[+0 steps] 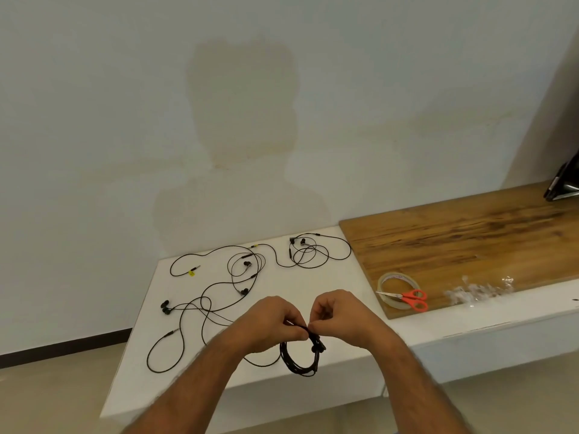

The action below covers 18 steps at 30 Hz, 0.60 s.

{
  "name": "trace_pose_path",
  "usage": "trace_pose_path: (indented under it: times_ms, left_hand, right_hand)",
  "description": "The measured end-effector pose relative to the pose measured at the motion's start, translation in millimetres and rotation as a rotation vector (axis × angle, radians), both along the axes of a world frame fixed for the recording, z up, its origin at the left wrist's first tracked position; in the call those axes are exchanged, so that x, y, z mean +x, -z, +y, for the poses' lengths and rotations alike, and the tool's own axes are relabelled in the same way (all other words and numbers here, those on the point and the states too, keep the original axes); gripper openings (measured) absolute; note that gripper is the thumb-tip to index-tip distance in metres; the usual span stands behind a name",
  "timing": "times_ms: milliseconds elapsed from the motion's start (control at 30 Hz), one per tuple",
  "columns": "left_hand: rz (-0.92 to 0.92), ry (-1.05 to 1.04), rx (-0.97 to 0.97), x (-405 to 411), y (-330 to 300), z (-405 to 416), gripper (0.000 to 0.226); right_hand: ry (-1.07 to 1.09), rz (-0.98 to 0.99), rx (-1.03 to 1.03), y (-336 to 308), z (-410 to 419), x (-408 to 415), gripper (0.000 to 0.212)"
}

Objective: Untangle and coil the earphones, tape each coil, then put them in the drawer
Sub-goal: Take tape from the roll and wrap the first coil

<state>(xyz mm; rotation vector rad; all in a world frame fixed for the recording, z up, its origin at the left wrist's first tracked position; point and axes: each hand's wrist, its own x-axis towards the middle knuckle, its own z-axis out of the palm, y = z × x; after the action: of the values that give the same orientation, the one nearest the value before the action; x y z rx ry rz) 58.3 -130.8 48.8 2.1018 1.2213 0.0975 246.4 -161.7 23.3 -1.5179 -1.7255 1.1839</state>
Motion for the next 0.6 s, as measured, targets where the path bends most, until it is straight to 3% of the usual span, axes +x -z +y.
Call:
trace_pose_path:
  times_ms: [600]
  left_hand:
    - [0.131,0.336,0.379,11.0,-14.5,-12.9,0.023]
  right_hand:
    - [-0.163,0.379,-0.274,-2.3,1.6,22.3,0.008]
